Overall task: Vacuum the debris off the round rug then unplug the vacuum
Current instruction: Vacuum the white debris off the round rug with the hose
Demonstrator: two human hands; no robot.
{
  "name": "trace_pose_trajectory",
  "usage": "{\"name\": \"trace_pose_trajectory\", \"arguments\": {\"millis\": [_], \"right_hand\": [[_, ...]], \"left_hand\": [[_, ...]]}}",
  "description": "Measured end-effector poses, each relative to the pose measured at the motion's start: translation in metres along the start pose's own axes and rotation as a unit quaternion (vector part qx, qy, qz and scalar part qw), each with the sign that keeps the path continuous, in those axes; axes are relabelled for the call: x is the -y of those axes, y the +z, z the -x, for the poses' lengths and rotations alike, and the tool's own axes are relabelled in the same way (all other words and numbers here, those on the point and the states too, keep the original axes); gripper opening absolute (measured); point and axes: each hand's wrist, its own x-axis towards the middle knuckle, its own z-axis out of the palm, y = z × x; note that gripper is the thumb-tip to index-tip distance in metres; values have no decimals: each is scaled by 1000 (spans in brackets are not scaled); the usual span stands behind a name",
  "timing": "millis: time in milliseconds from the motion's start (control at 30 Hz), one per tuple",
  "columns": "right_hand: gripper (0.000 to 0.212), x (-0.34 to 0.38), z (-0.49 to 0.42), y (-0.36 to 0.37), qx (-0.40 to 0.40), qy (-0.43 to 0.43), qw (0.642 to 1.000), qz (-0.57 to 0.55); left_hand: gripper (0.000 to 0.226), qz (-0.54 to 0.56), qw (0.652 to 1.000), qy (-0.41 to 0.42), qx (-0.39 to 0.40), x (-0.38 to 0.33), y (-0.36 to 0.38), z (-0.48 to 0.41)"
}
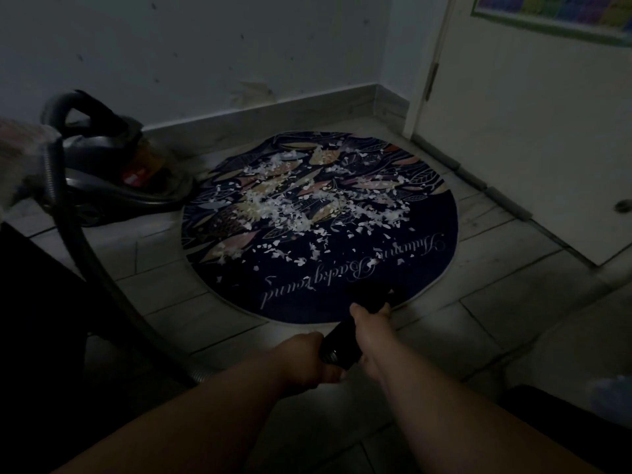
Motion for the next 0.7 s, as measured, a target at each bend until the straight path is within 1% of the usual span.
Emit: {"name": "trace_pose_trajectory", "arguments": {"millis": [200,300,433,567,700], "right_hand": [[78,1,-2,-25,-82,9,996,-41],[75,0,-11,-44,-102,-20,994,-44],[68,-1,-15,-62,-95,-25,993,-61],[67,1,-16,-64,-81,-30,994,-65],[70,7,-15,-55,-73,-37,996,-35]], "left_hand": [[49,-27,999,30,34,-23,13,-9],[47,-27,998,43,43,-36,18,-16],[49,-52,996,56,46,-45,25,-25],[48,-29,998,54,30,-44,30,-28],[46,1,999,50,15,-37,25,-28]]}}
